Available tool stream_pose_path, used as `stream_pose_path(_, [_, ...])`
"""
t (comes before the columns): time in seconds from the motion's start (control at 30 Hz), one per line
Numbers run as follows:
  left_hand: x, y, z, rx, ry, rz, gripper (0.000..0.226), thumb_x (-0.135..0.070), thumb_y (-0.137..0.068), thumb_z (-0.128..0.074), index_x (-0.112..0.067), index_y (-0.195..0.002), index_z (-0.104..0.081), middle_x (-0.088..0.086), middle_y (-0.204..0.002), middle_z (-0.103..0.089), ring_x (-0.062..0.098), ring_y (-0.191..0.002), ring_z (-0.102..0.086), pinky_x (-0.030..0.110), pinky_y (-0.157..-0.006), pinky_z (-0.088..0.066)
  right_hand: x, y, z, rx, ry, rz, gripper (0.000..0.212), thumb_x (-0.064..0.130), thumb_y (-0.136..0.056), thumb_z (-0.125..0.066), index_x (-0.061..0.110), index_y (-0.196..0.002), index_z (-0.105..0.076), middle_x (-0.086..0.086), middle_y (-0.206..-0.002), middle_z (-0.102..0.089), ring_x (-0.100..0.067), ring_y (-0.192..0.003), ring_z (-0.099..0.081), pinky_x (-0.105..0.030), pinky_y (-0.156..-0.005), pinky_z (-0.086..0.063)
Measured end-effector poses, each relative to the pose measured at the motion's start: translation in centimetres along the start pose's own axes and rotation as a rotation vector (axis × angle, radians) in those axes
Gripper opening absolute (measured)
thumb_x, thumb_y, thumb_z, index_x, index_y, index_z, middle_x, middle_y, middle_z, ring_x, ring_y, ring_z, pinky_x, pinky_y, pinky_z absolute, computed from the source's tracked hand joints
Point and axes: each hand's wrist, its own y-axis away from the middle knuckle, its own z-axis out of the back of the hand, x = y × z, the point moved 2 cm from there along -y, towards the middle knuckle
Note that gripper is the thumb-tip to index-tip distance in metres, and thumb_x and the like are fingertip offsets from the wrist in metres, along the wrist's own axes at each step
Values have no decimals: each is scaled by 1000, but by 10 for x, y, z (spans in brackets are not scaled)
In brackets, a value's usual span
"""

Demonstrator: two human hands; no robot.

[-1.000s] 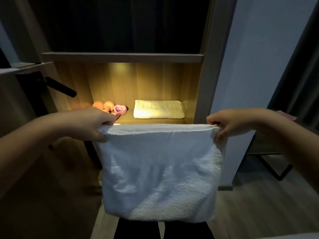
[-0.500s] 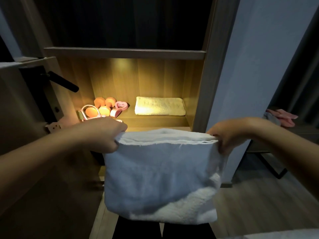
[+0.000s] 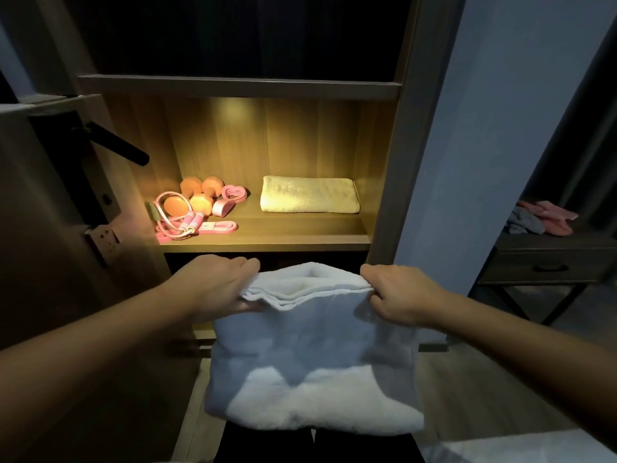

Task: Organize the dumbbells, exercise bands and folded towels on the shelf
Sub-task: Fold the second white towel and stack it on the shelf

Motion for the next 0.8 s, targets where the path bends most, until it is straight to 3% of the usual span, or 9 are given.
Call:
stream_pose_path(0.1, [7,0,1,32,67,10,45,-69,-90,-35,-28,-108,-41,-10,-99,-55,8,-84,-53,25,-69,-44,-2,-1,3,-114,99,91,20,36,-81,-28,19,-88,-35,1,-79,-47,-23,-66,-46,-35,-59,-37])
stream_pose_path(0.17, [19,-2,12,57,148,17,40,-59,-91,-50,-29,-117,-46,-8,-107,-60,10,-92,-55,28,-78,-47,-7,-4,15,-190,123,183,31,44,-81,-20,19,-88,-37,5,-70,-44,-23,-57,-46,-36,-54,-42])
stream_pose_path(0.27, [46,-7,39,51,200,-11,40,-62,-87,-55,-34,-115,-54,-11,-99,-62,10,-90,-56,31,-77,-47,-9,-15,48,-229,201,267,58,74,-86,-25,21,-100,-44,11,-68,-48,-15,-54,-45,-29,-49,-39])
stream_pose_path(0.33, [64,-12,62,-43,239,-12,48,-77,-79,-47,-34,-98,-57,-14,-86,-58,6,-79,-53,31,-68,-46,-11,-24,83,-179,233,235,71,85,-74,-36,23,-108,-46,11,-71,-54,-12,-59,-50,-28,-53,-42])
stream_pose_path(0.4, [77,-17,86,-139,300,-15,40,-69,-82,-54,-29,-85,-53,-13,-81,-52,4,-74,-49,29,-63,-41,-16,-34,119,-94,65,207,59,77,-70,-55,26,-100,-55,10,-76,-61,-9,-67,-56,-32,-59,-48])
stream_pose_path(0.5, [89,-25,124,-188,323,92,26,-43,-86,-69,-25,-87,-49,-4,-82,-55,17,-73,-53,35,-62,-42,-11,-47,161,-108,-101,281,23,50,-78,-74,37,-86,-57,12,-81,-61,-6,-73,-59,-30,-59,-50])
stream_pose_path(0.63, [93,-20,161,-253,309,145,18,-30,-87,-70,-21,-98,-59,-1,-87,-61,17,-81,-59,39,-70,-53,-11,-47,192,-220,-104,218,36,31,-82,-77,39,-74,-43,20,-77,-51,1,-69,-52,-11,-53,-38])
stream_pose_path(0.7, [96,-13,172,-329,342,131,15,-25,-87,-70,-17,-97,-63,0,-88,-62,17,-82,-60,41,-73,-54,-19,-42,208,-259,-158,183,33,30,-80,-78,40,-76,-48,20,-79,-54,0,-71,-55,-11,-55,-39])
stream_pose_path(0.8, [96,-4,181,-309,363,111,17,-27,-86,-71,-17,-97,-64,1,-89,-62,18,-85,-60,40,-74,-54,-28,-32,221,-106,-231,86,18,35,-77,-78,37,-86,-62,14,-87,-67,-8,-80,-66,-15,-62,-48])
